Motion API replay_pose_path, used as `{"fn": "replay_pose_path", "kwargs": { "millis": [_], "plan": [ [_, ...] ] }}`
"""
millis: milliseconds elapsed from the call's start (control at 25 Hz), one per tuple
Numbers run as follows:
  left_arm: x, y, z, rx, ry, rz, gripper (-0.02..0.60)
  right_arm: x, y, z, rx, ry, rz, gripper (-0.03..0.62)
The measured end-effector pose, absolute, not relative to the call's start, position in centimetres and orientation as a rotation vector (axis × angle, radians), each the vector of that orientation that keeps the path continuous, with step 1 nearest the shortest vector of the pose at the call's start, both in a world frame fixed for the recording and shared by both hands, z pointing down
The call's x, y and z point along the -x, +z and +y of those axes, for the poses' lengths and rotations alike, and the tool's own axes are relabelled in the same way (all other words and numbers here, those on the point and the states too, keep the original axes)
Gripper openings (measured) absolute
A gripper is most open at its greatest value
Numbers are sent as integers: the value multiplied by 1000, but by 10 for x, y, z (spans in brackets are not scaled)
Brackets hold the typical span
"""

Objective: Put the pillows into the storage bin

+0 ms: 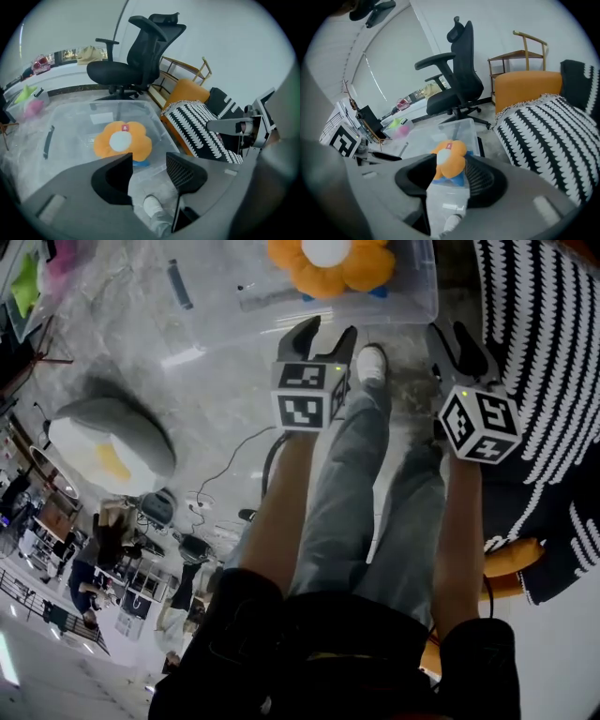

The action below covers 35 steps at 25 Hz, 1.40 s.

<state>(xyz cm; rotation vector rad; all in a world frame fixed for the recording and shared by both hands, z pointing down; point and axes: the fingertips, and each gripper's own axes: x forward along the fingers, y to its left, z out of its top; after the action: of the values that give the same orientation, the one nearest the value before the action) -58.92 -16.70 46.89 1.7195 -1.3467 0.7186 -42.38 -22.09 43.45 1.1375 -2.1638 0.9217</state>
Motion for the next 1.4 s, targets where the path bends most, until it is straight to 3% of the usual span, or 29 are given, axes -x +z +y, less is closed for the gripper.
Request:
{"fn": "replay_pose_path", "kwargs": {
  "millis": [120, 240, 360, 480, 840, 1400],
  "plan": [
    [568, 458, -182, -1781, 744, -1324, 191, 403, 427, -219, -1173, 928, -2166, 179],
    [539, 447, -192, -1851, 764, -1319, 136, 369, 419, -211, -1237, 935, -2167, 129],
    [497, 441, -191, -1859, 787, -1326, 50, 323, 415, -195, -1288, 942, -2159, 124],
    [443, 434, -186, -1921, 833, -1260, 32, 270, 407, -176, -1384, 953, -2118, 74],
    [279, 424, -169, -2157, 936, -996, 11, 126, 405, -112, -1713, 1044, -1951, 6],
    [28, 402, -73, -2410, 1025, -552, 11, -71, 398, 51, -2100, 1188, -1621, 3]
  ]
}}
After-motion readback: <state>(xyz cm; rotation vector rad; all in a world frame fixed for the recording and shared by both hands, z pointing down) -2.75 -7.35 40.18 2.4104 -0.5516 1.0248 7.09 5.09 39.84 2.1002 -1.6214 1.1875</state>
